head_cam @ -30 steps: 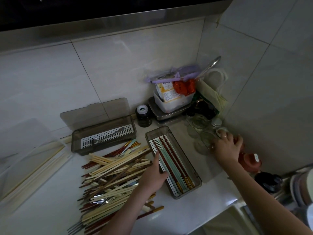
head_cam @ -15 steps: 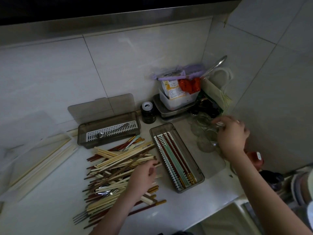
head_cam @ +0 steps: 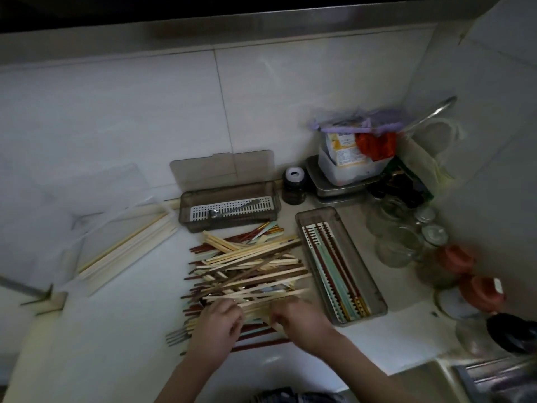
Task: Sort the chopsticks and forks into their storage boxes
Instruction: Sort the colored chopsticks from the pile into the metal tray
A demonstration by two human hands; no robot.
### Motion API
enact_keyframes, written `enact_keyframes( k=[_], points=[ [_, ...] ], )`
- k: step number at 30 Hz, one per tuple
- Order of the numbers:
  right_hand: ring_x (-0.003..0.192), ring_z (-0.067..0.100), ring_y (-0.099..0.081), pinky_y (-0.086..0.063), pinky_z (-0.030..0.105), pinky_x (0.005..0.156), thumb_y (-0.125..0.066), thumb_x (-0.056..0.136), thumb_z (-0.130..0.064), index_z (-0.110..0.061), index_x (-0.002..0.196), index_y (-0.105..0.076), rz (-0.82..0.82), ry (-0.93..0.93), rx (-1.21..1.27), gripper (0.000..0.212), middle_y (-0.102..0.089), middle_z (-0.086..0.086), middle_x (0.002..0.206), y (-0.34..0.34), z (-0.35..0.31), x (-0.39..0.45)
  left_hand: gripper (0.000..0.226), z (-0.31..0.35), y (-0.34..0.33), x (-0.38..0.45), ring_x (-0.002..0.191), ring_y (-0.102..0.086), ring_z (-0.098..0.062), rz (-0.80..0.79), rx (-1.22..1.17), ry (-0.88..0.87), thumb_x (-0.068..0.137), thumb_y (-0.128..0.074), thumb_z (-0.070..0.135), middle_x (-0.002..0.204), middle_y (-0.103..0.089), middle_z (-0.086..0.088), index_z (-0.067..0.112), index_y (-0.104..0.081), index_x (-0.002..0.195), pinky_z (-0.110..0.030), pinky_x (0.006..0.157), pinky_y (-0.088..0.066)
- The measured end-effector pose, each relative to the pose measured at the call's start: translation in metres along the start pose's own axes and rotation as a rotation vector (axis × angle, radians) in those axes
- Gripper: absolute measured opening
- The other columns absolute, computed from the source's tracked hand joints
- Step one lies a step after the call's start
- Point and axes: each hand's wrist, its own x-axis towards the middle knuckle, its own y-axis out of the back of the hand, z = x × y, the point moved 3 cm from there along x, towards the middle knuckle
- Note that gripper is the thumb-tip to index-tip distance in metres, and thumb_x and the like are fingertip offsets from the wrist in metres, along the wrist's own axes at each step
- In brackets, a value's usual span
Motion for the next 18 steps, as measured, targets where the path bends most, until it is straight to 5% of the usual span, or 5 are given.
enact_keyframes(
  k=[4, 9, 13, 18],
  points=[
    [0.112, 0.030, -0.051, -0.043, 0.031, 0.082, -0.055, 0.081, -0.015, -0.016, 0.104, -0.059, -0.125, -0.007, 0.026, 0.024, -0.056, 0.009, 0.118, -0.025, -0.001, -0.006, 0.017, -0.003, -0.009, -0.019, 0.089, -0.047, -0.005, -0.009, 0.067, -0.071, 0.064, -0.056, 0.043, 0.092, -0.053, 0.014, 0.034, -0.056, 0.079, -0.024, 0.070, -0.050],
    [0.093, 0.016, -0.054, -0.053, 0.028, 0.068, -0.074, 0.038, -0.067, -0.037, 0.099, -0.052, -0.073, -0.035, -0.221, 0.071, -0.060, -0.006, 0.099, -0.047, 0.002, -0.006, 0.049, -0.002, -0.010, -0.021, 0.095, -0.043, -0.007, -0.028, 0.129, -0.084, 0.049, -0.078, 0.047, 0.099, -0.046, 0.014, 0.037, -0.050, 0.087, -0.024, 0.076, -0.050],
    [0.094, 0.019, -0.048, -0.033, 0.030, 0.077, -0.058, 0.064, -0.041, -0.029, 0.083, -0.062, 0.032, 0.130, -0.321, 0.023, -0.057, -0.003, 0.099, -0.053, -0.007, -0.008, 0.049, 0.000, -0.009, -0.018, 0.092, -0.043, -0.008, 0.007, 0.146, -0.079, 0.047, -0.085, 0.043, 0.096, -0.045, 0.014, 0.035, -0.053, 0.084, -0.025, 0.074, -0.049],
    [0.086, 0.020, -0.059, -0.045, 0.031, 0.076, -0.038, 0.074, -0.023, -0.020, 0.082, -0.071, 0.001, 0.171, -0.468, 0.035, -0.067, 0.002, 0.092, -0.061, -0.010, -0.004, 0.045, -0.001, -0.008, -0.017, 0.089, -0.043, -0.009, 0.067, 0.078, -0.027, 0.046, -0.088, 0.034, 0.091, -0.049, 0.010, 0.031, -0.056, 0.076, -0.027, 0.070, -0.049]
  ],
)
